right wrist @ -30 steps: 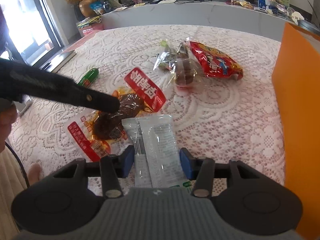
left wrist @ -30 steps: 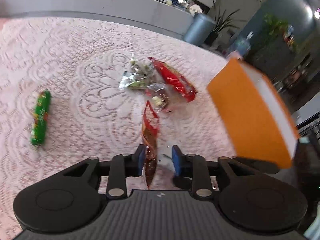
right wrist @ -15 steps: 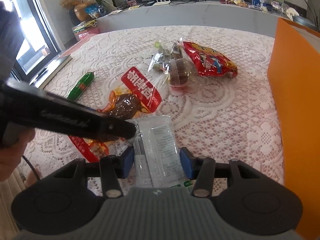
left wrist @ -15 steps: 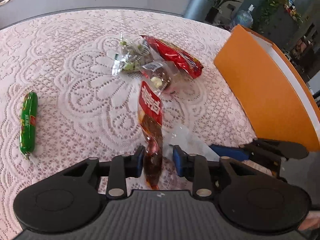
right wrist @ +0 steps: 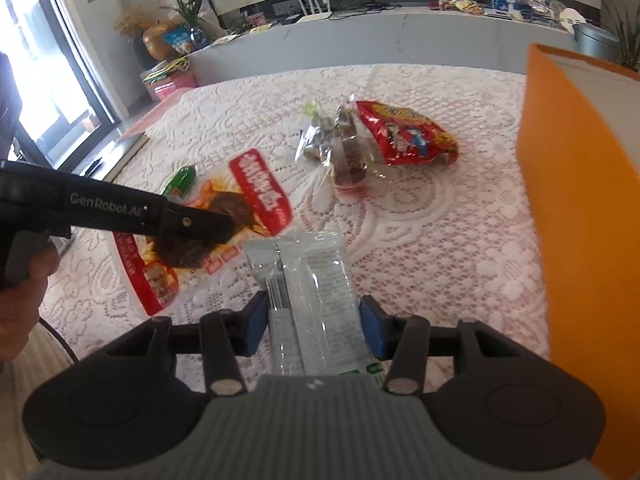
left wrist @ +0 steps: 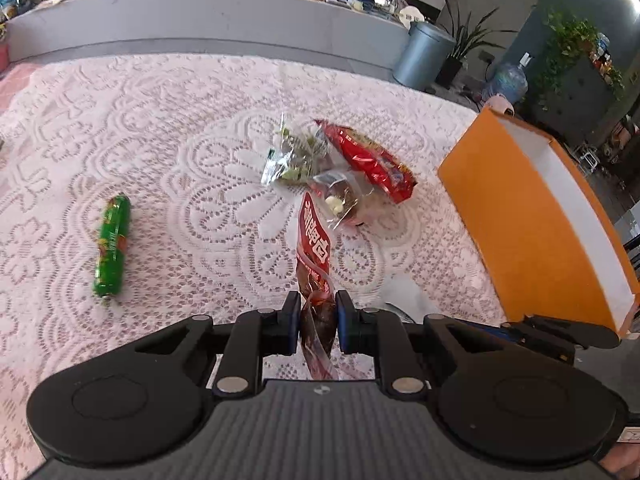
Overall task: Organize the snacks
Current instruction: 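Lift both packets and carry them over the orange box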
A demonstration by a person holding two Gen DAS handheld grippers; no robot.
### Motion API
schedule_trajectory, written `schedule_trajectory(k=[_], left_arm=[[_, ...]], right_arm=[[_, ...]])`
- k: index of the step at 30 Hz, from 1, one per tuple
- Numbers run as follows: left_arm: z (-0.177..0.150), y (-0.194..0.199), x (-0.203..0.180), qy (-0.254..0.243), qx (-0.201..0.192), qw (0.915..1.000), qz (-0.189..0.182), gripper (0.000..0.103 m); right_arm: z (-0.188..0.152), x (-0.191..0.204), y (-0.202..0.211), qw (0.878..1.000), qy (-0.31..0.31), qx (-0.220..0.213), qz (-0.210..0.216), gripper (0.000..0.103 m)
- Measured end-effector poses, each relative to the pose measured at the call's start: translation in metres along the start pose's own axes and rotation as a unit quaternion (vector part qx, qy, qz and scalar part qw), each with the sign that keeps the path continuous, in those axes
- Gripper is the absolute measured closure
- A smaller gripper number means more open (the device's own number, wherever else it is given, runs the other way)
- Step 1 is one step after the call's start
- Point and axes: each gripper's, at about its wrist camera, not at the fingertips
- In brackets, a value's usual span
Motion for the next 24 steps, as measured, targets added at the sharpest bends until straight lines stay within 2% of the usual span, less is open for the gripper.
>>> schedule_trajectory(k=[5, 13, 18, 24], left_arm=[[0.007, 0.033, -0.019, 0.008, -0.040, 0.9989, -0.022, 0.084], [0.021, 0.067, -0.082, -0.028, -0.082, 0.9936, -0.073, 0.084], [0.030, 0.063, -0.129, -0.059, -0.087, 0.9880, -0.113, 0.084], [0.042, 0.031, -0.196, -0.116, -0.071, 0.9805, -0.142, 0.084]], right_arm=[[0.004, 0.003, 0.035, 0.999, -0.011, -0.031, -0.003, 0.055], [0.022, -0.013, 0.108, 0.994, -0.032, -0.103, -0.032, 0.055], [0.028, -0.038, 0.153, 0.987, -0.019, -0.137, -0.083, 0.055], [0.033, -0.089, 0.187, 0.977, -0.031, -0.138, -0.161, 0.055]])
Point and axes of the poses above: each gripper's, at about its wrist camera, not at the fingertips, and y roughly against the way its jaws point, x to its left, z to its top, and after that the axes turned 7 degrees about -x, right-handed
